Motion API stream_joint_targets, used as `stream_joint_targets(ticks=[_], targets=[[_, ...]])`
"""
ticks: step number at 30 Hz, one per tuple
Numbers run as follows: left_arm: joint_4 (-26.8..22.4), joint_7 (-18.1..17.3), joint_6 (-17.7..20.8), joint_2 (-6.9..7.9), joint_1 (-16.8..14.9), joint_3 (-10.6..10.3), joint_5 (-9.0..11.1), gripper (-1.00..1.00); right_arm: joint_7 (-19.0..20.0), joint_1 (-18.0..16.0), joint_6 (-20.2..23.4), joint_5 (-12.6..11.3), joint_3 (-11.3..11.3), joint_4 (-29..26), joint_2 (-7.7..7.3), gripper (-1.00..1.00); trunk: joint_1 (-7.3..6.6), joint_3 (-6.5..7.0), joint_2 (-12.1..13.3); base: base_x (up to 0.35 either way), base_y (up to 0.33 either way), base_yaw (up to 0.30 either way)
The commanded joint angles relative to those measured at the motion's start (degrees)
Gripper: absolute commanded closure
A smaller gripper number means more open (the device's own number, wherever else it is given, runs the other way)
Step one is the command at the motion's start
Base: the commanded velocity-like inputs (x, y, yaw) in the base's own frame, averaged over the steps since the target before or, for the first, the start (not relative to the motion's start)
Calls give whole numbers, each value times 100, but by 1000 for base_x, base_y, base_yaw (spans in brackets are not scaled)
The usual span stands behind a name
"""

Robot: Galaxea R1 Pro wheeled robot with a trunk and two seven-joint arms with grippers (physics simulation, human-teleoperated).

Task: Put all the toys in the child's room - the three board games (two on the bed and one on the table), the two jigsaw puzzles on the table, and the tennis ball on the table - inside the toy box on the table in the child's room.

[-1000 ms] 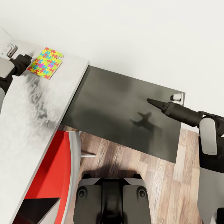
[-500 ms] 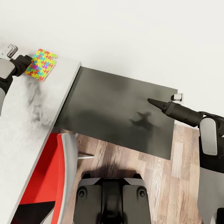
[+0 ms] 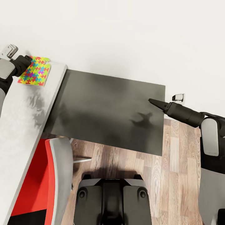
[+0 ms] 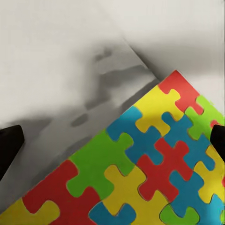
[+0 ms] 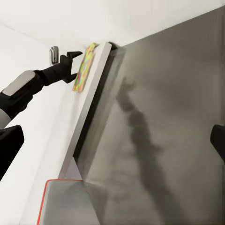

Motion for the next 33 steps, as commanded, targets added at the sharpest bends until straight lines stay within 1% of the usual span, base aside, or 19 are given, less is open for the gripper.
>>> stream_joint_targets(ticks=[1, 26, 33], targets=[[191, 11, 33, -6, 3, 58, 133, -100, 34, -4, 23, 26, -7, 0, 0, -100, 6, -6, -5, 0, 0, -49], [191, 13, 38, 1, 3, 70, 133, -100, 34, -11, 23, 26, -13, 0, 13, -100, 6, -6, -5, 0, 0, -12], [191, 15, 38, 7, 8, 72, 135, -100, 34, -11, 23, 26, -13, 0, 17, -100, 6, -6, -5, 0, 0, -114]])
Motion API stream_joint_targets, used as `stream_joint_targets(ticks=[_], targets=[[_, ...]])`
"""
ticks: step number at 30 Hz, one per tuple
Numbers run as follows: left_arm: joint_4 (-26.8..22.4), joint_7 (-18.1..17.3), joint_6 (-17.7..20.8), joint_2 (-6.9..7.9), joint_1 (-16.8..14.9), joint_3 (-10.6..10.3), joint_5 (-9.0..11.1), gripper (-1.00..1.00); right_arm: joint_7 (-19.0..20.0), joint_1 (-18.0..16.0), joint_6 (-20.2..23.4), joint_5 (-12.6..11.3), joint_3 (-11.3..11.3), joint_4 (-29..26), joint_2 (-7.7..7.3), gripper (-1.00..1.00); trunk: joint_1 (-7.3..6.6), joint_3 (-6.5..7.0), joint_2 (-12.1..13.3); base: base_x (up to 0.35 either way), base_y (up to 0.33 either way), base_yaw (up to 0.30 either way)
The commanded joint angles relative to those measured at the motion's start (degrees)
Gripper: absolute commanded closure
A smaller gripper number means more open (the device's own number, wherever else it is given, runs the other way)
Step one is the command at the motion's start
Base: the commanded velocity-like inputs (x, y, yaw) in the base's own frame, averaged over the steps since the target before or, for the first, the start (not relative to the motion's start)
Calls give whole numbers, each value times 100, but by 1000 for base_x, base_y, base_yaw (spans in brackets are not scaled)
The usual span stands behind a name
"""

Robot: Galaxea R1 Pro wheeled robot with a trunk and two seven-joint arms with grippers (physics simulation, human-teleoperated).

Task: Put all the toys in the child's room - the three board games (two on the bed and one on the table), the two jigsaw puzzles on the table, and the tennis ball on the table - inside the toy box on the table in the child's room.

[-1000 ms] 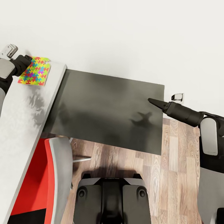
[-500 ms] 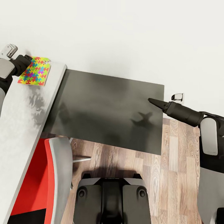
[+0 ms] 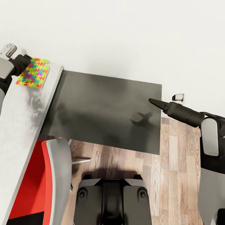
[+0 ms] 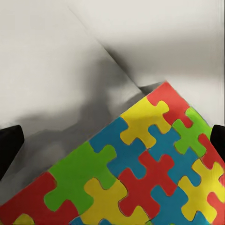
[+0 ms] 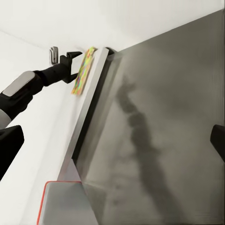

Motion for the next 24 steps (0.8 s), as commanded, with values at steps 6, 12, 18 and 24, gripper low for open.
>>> stream_joint_targets(ticks=[6, 12, 18, 24], targets=[[210, 19, 32, -8, 59, 55, 133, -100, 34, -5, 23, 28, -2, 0, 6, -100, 6, -6, -6, 0, 0, -57], [174, 48, 45, -8, 89, 59, 134, -100, 34, -5, 23, 39, 8, 0, 14, -100, 6, -6, -6, 0, 0, -19], [158, 67, 57, 14, 94, 62, 135, -100, 34, -5, 23, 43, 11, 0, 18, -100, 6, -6, -6, 0, 0, -7], [152, 73, 61, 43, 100, 149, 130, -100, 33, -5, 23, 45, 17, 0, 19, -100, 6, -6, -6, 0, 0, -2]])
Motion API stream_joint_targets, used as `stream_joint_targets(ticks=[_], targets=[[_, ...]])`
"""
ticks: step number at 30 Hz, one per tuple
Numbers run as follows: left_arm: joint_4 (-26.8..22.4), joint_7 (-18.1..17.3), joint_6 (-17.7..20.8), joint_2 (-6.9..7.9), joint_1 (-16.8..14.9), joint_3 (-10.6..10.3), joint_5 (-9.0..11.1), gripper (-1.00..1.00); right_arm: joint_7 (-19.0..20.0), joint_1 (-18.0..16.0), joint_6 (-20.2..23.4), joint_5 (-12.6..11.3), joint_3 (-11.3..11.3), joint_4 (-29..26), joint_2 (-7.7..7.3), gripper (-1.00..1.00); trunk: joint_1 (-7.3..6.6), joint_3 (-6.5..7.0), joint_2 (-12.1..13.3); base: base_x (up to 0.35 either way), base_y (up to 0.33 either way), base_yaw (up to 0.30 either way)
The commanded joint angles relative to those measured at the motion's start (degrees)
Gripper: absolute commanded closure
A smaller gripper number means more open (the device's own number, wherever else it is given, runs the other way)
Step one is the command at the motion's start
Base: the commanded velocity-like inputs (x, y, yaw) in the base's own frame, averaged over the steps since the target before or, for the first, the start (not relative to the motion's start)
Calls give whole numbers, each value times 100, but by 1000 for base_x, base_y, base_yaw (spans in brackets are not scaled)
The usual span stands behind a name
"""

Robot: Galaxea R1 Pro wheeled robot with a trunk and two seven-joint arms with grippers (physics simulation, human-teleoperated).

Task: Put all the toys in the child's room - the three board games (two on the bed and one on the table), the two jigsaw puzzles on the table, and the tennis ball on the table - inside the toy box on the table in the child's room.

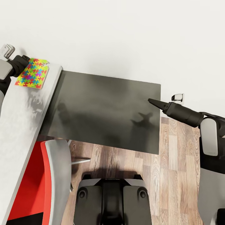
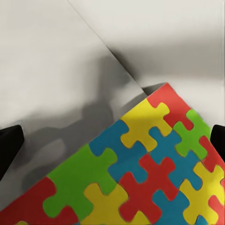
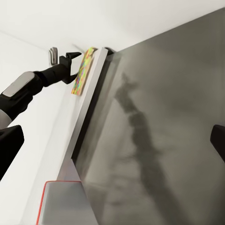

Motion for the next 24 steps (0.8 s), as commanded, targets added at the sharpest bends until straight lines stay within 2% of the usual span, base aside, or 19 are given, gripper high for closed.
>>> stream_joint_targets(ticks=[1, 10, 19, 24], targets=[[283, 39, 30, 5, 3, 61, 75, -100, 33, -4, 23, 27, -3, 0, 0, -100, 5, -6, -6, 0, 0, -1], [273, 41, 76, 149, 6, 263, 74, -100, 27, -4, 23, 32, 15, 7, 1, -100, 5, -6, -6, 0, 0, 0], [226, 41, 318, 237, 6, 312, 125, -100, 21, -5, 23, 33, 23, 8, 1, -100, 5, -6, -6, 0, 0, 0], [210, 44, 394, 256, 3, 314, 242, -100, 19, -9, 23, 35, 26, 8, 1, -100, 5, -6, -6, 0, 0, 0]])
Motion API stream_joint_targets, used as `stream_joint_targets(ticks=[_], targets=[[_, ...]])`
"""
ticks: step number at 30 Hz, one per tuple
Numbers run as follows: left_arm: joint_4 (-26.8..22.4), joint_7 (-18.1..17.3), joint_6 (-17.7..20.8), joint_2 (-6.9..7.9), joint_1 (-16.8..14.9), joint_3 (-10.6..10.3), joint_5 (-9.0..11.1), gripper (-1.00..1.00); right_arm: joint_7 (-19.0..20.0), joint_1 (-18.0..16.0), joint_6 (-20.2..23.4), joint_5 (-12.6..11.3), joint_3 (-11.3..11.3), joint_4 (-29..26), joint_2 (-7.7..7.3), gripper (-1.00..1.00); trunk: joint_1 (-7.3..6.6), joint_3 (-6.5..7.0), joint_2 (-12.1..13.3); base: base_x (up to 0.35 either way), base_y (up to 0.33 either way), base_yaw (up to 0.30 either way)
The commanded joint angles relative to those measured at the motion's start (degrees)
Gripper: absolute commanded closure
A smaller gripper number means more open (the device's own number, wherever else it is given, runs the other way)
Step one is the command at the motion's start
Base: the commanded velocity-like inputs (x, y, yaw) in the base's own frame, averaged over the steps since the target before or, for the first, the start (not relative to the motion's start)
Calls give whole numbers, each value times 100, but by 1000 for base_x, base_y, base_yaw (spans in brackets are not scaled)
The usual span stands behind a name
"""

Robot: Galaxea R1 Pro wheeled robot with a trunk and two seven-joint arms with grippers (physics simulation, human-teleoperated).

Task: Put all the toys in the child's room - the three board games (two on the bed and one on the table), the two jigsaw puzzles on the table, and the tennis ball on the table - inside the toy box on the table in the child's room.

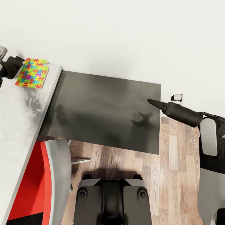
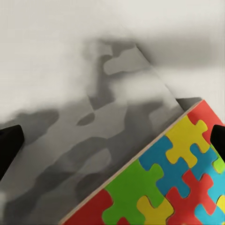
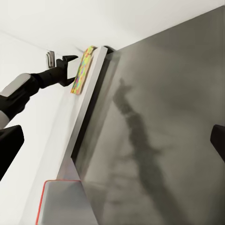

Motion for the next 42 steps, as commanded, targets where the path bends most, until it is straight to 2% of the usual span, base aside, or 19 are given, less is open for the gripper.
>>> stream_joint_targets(ticks=[1, 7, 14, 24, 42], targets=[[223, 41, 50, 4, -2, 21, 122, -100, 34, -4, 23, 27, -6, 0, 0, -100, 5, -6, -6, 0, 0, 0], [204, 45, 245, 37, -40, 22, 232, -100, -59, -5, 23, 26, 4, 0, 7, -100, 5, -6, -6, 0, 0, 0], [168, 40, 323, 50, -42, 22, 273, -100, -134, -6, 23, 18, 9, -1, 8, -100, 5, -6, -6, 0, 0, 0], [156, 37, 495, 59, -37, 22, 287, -100, -158, -13, 23, 7, 3, -2, 7, -100, 5, -6, -6, 0, 0, -78], [158, 36, 526, 81, 1, 23, 284, -100, -160, -15, 23, -2, -15, -4, 0, -100, 5, -6, -6, 0, 0, -44]])
